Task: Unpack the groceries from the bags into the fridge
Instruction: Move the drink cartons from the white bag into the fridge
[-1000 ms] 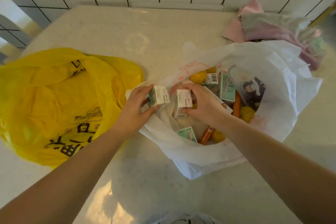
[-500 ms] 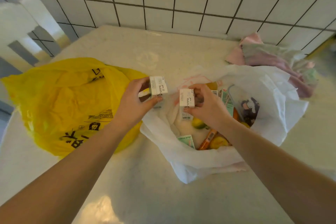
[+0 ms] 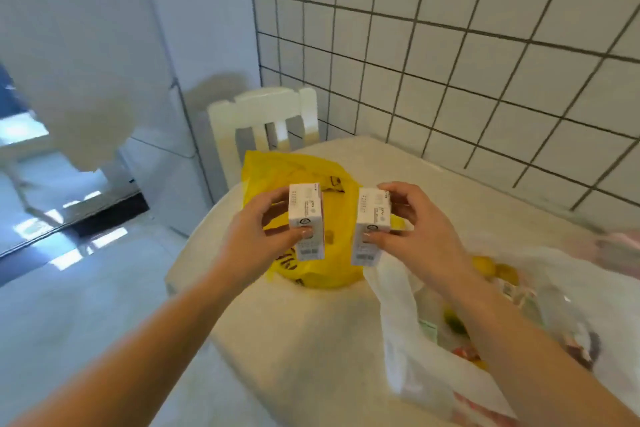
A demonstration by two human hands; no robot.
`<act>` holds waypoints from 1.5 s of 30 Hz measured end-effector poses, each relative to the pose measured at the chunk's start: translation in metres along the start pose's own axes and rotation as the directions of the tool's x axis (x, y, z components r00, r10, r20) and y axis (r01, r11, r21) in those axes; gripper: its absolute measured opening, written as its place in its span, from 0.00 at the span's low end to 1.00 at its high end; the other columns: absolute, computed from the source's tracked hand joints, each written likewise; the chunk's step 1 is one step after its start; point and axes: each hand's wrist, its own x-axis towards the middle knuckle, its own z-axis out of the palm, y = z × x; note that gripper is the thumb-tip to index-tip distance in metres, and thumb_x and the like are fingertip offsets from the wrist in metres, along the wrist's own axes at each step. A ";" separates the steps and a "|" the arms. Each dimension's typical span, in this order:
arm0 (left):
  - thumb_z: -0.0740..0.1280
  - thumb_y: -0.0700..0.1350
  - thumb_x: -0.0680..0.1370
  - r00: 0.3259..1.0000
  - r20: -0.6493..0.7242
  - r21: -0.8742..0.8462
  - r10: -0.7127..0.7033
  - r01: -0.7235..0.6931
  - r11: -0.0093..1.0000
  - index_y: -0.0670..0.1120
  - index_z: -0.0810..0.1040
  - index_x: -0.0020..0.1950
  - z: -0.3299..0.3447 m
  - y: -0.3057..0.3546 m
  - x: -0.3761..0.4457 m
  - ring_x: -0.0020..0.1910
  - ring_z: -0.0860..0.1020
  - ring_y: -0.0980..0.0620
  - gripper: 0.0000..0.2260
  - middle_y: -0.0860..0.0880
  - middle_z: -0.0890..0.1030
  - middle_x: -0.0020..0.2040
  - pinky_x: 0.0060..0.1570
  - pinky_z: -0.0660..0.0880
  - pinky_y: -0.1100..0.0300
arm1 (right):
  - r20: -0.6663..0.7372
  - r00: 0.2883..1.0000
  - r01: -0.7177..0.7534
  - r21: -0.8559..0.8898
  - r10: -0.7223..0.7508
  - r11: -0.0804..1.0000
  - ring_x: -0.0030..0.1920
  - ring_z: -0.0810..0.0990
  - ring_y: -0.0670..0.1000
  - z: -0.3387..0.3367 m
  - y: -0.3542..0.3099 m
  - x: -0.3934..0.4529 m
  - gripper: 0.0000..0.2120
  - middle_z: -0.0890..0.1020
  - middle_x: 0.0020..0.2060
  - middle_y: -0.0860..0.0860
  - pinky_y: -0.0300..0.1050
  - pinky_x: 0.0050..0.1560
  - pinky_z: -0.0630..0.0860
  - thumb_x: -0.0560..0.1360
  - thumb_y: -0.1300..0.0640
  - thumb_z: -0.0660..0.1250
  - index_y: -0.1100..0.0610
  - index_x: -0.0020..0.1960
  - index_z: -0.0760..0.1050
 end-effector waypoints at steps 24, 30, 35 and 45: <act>0.71 0.43 0.72 0.731 -0.682 0.130 -0.026 0.156 0.979 0.62 0.70 0.58 -0.484 -0.042 -0.198 0.59 0.72 0.58 0.20 0.57 0.74 0.60 0.58 0.71 0.54 | 0.527 0.756 0.331 0.204 -0.388 0.921 0.52 0.73 0.38 0.488 -0.258 0.028 0.25 0.73 0.49 0.34 0.40 0.53 0.77 0.68 0.60 0.74 0.41 0.56 0.67; 0.69 0.42 0.74 0.686 -0.727 0.114 -0.023 0.153 0.982 0.60 0.68 0.60 -0.579 -0.065 -0.173 0.58 0.71 0.59 0.20 0.58 0.73 0.59 0.58 0.72 0.52 | 0.522 0.753 0.359 0.185 -0.401 0.915 0.51 0.73 0.36 0.576 -0.294 0.071 0.25 0.72 0.50 0.33 0.26 0.40 0.73 0.70 0.59 0.72 0.42 0.61 0.66; 0.69 0.41 0.74 0.681 -0.732 0.110 -0.016 0.140 0.984 0.60 0.68 0.60 -0.647 -0.100 -0.125 0.54 0.73 0.62 0.20 0.59 0.74 0.58 0.49 0.71 0.67 | 0.496 0.766 0.354 0.204 -0.408 0.913 0.49 0.70 0.29 0.647 -0.305 0.135 0.28 0.70 0.50 0.29 0.26 0.38 0.71 0.71 0.59 0.72 0.37 0.62 0.64; 0.70 0.41 0.73 0.675 -0.737 0.152 0.038 0.111 0.982 0.65 0.68 0.54 -0.804 -0.142 0.052 0.47 0.72 0.71 0.21 0.67 0.73 0.51 0.38 0.70 0.79 | 0.408 0.844 0.241 0.292 -0.348 0.926 0.57 0.72 0.41 0.791 -0.339 0.327 0.30 0.75 0.59 0.42 0.30 0.48 0.71 0.71 0.59 0.72 0.46 0.68 0.66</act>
